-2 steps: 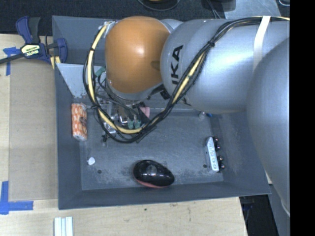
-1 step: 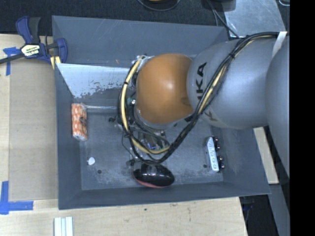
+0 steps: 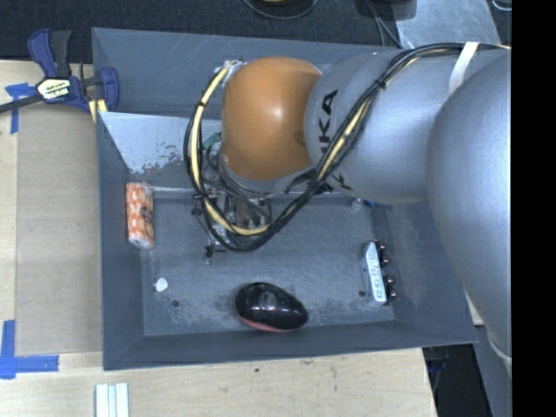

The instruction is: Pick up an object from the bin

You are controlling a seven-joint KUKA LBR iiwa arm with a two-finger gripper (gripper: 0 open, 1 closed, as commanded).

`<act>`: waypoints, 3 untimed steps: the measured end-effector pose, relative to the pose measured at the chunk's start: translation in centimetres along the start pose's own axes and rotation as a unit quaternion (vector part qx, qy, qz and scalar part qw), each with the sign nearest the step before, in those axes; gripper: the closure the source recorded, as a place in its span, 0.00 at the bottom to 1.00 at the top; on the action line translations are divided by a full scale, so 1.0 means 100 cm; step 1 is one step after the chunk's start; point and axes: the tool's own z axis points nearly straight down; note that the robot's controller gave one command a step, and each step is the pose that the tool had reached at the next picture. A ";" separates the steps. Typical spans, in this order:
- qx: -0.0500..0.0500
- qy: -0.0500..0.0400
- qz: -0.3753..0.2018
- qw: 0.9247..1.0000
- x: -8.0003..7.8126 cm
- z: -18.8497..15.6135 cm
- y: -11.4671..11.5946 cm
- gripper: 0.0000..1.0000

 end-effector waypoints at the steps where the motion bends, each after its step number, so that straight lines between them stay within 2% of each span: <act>1: 0.000 0.000 0.064 0.998 0.017 0.041 -0.019 0.00; 2: 0.001 -0.002 0.035 0.999 0.014 0.033 -0.066 0.00; 3: 0.000 -0.003 0.029 1.000 -0.048 0.040 -0.024 0.00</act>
Offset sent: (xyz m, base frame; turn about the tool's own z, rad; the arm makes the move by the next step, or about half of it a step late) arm -0.0122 -0.0632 -0.0344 0.0658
